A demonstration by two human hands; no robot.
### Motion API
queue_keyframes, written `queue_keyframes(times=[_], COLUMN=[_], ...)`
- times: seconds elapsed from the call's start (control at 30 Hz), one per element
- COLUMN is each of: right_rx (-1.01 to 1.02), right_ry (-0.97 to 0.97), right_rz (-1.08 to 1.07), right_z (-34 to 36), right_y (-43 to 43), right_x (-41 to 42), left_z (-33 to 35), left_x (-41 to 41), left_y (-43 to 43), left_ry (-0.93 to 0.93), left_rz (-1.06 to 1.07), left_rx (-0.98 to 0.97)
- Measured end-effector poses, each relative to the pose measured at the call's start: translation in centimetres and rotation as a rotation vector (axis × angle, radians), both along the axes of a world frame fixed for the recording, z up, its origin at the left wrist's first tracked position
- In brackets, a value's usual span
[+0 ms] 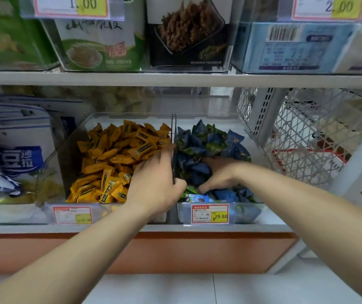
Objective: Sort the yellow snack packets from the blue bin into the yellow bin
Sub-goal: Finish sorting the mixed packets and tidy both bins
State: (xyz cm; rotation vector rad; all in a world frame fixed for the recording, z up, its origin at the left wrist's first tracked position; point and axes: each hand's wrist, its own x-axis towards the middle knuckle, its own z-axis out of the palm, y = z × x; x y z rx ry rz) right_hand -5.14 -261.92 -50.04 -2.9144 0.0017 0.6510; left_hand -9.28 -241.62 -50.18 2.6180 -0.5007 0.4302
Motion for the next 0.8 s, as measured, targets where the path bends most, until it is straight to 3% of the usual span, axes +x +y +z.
queue_keyframes(times=[0.17,0.33,0.47,0.7,0.8], right_rx=[0.112,0.136,0.292,0.326,0.407], right_ry=[0.090,-0.020,0.084,0.342,0.309], right_rz=[-0.039,-0.008,0.009,0.002,-0.032], right_z=[-1.0,-1.4,-1.7,-0.7,-0.6], right_y=[0.2,0.7,1.2,1.3,1.2], right_x=[0.5,0.6,0.6,1.1,1.1], left_z=[-0.2,-0.3,-0.6,-1.0,-1.1], left_x=[0.1,0.2,0.3,0.2,0.3], left_y=[0.1,0.3,0.4,0.2,0.2], left_ry=[-0.012,0.000,-0.021,-0.026,-0.027], left_rz=[-0.006,-0.014,-0.018,0.000,0.000], left_rx=[-0.003,-0.006,-0.014,-0.022,-0.022])
